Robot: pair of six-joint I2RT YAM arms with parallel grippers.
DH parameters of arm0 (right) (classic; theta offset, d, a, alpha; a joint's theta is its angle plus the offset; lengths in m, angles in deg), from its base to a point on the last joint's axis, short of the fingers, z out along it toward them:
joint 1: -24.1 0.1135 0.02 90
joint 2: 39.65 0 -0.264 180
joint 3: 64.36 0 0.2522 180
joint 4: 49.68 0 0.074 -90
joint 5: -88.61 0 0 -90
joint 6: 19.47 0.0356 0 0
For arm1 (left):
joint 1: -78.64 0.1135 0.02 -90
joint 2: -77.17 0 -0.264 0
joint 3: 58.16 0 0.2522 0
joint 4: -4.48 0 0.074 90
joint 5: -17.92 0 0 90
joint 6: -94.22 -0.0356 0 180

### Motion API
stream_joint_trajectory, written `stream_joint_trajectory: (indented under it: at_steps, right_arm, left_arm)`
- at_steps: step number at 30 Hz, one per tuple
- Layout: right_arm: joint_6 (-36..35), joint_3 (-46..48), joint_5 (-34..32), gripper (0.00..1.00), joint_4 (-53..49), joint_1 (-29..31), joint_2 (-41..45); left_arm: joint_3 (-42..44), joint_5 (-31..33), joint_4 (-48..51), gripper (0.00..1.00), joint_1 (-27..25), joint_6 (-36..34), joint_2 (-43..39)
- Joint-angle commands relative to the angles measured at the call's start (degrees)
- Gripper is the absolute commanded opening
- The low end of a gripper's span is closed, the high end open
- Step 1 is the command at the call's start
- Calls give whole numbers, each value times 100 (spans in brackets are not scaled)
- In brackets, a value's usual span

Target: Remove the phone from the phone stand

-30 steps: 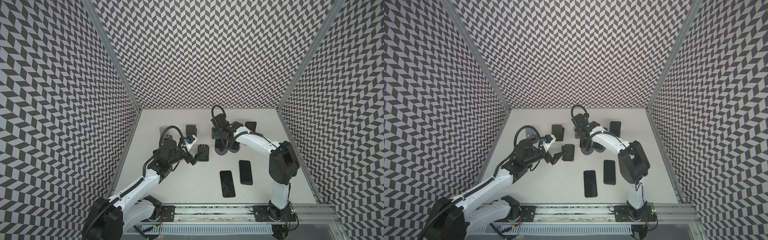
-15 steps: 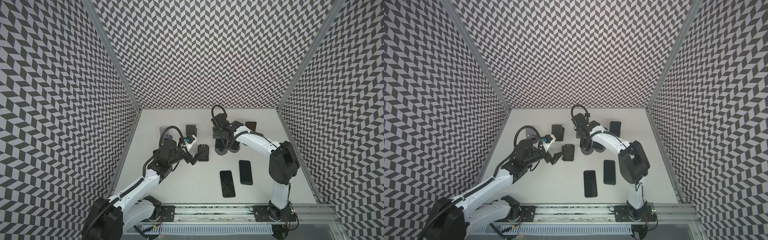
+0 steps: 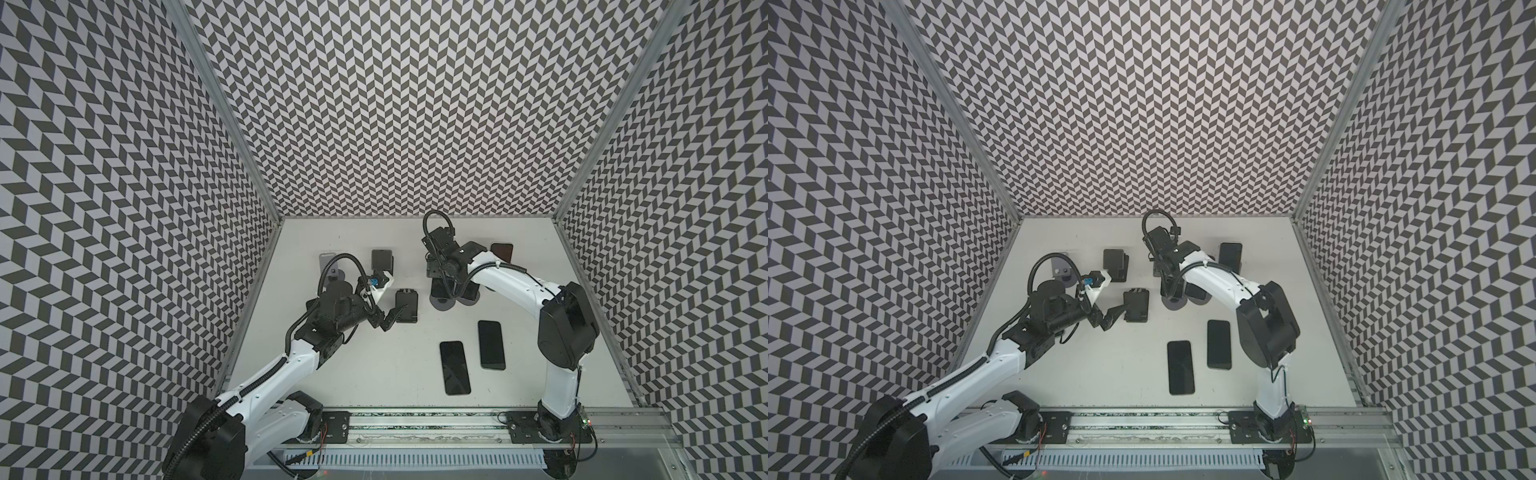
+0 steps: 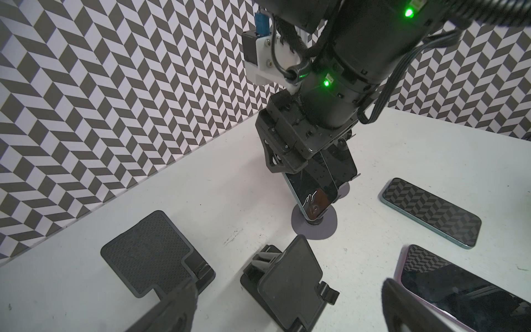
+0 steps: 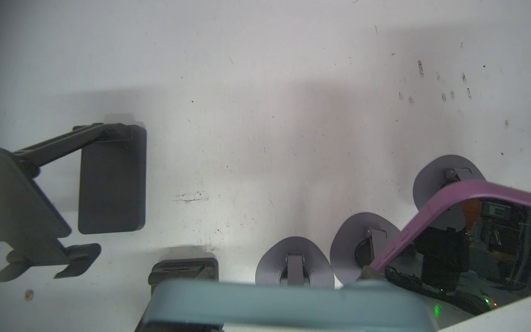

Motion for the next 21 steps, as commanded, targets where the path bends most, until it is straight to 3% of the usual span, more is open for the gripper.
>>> stream_joint_trajectory:
  at_steps: [1,21]
  right_arm:
    - [83,-181,-196,71,-103,-21,36]
    - [-223,-339,-23,65,62,-23,296]
  left_arm:
    - [40,35,-90,100,-32,-129,-97]
    - [-36,10,-13,100,-48,-147,-97]
